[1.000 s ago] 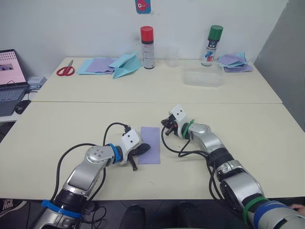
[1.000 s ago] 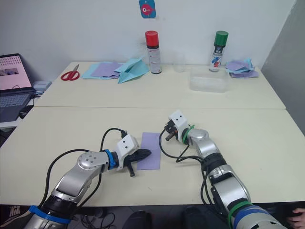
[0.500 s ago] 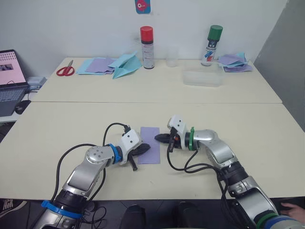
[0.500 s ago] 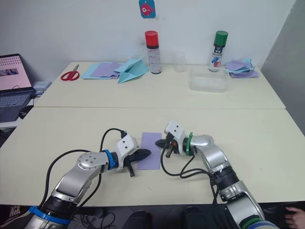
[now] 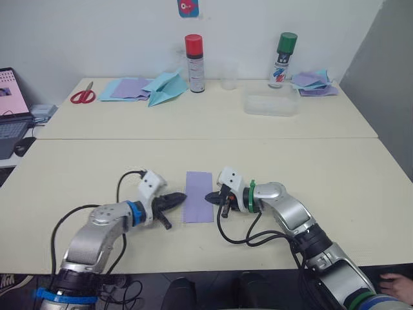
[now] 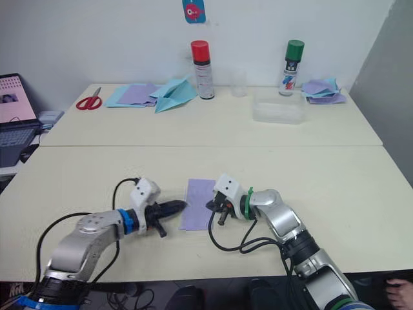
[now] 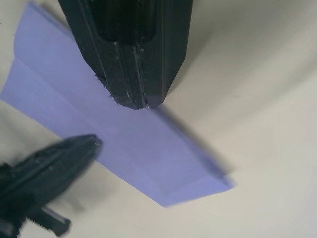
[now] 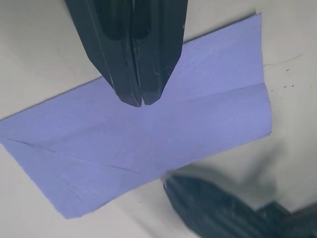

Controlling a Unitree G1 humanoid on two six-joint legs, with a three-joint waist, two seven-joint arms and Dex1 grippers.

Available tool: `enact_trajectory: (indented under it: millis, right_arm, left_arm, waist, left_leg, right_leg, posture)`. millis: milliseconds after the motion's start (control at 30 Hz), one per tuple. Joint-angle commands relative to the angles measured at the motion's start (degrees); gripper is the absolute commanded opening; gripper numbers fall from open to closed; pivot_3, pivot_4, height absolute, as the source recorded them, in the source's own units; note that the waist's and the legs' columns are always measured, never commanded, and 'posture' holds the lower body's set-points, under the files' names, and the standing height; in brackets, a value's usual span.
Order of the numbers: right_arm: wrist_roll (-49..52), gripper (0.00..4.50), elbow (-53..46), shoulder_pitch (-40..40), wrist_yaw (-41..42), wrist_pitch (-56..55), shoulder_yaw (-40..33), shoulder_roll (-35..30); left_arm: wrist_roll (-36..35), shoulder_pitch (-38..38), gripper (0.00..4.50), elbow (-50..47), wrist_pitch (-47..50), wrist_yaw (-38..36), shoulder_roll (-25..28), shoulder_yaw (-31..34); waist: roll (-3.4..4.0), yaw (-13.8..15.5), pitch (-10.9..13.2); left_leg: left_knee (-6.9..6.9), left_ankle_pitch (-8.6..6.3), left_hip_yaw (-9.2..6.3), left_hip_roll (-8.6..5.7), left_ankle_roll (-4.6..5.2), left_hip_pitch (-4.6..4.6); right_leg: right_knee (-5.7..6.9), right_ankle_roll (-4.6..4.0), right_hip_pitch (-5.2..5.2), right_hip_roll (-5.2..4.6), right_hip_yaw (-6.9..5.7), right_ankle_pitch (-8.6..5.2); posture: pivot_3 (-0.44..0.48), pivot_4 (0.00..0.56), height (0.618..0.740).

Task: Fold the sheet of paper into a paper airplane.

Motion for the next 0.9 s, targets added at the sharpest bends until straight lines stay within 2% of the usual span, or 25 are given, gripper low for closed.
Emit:
enact_trajectory:
  millis: [33, 133, 233, 400, 600, 900]
  right_arm:
    - [-0.8, 0.02, 1.3, 0.1, -1.0, 1.2, 0.1, -0.2]
    - [-0.7, 0.02, 1.1, 0.2, -1.0, 1.3, 0.1, -0.1]
    - [-0.7, 0.02, 0.8, 0.4, -1.0, 1.5, 0.1, -0.1]
    - [-0.7, 0.02, 0.5, 0.5, -1.2, 1.6, 0.1, -0.3]
    - [-0.7, 0.02, 0.0, 0.9, -1.4, 1.8, 0.0, -0.5]
    - [-0.6, 0.02, -0.1, 1.1, -1.6, 2.1, 0.0, -0.4]
  left_arm:
    - [-3.7, 0.8, 0.00, -1.0, 1.4, -0.3, 0.0, 3.6]
    - [-5.8, -0.3, 0.00, -1.2, 3.4, 0.7, -1.9, 3.4]
    - [-4.9, -1.2, 0.00, -0.7, 3.5, 1.6, -2.9, 1.7]
    - [-1.9, -1.5, 0.00, 1.8, 1.2, 2.3, -2.8, -0.5]
    - [-2.1, -1.4, 0.00, 2.1, 0.6, 1.9, -1.7, 0.7]
    - [-1.2, -2.2, 0.00, 2.3, 0.1, 1.7, -2.1, -2.0]
  waist:
    - [0.00, 0.0, 0.0]
    - [-0.03, 0.1, 0.0]
    - [-0.14, 0.1, 0.1]
    - [-0.14, 0.1, 0.1]
    - [-0.17, 0.1, 0.1]
    - [-0.17, 0.1, 0.1]
  left_leg:
    - [0.00, 0.00, -0.01, 0.00, 0.00, 0.01]
    - [0.00, 0.00, -0.03, -0.02, 0.00, 0.00]
    - [0.01, 0.00, -0.03, -0.03, 0.00, 0.00]
    - [-0.01, 0.00, -0.03, -0.01, 0.00, 0.00]
    - [-0.01, 0.00, -0.04, -0.02, 0.00, 0.00]
    - [-0.01, 0.00, -0.04, -0.02, 0.00, 0.00]
  right_leg:
    - [0.00, 0.00, 0.00, -0.01, 0.04, 0.00]
    - [-0.01, 0.00, 0.00, -0.02, 0.07, 0.00]
    - [-0.01, 0.00, 0.00, -0.02, 0.07, 0.00]
    - [-0.01, -0.01, 0.00, -0.01, 0.05, 0.00]
    - [-0.01, -0.01, -0.01, -0.02, 0.07, -0.01]
    - [-0.02, -0.03, -0.01, -0.03, 0.08, -0.01]
  posture:
    - [0.000, 0.150, 0.740]
    - [0.000, 0.150, 0.740]
    - [0.000, 0.150, 0.740]
    - [0.000, 0.150, 0.740]
    - [0.000, 0.150, 0.740]
    - [0.000, 0.150, 0.740]
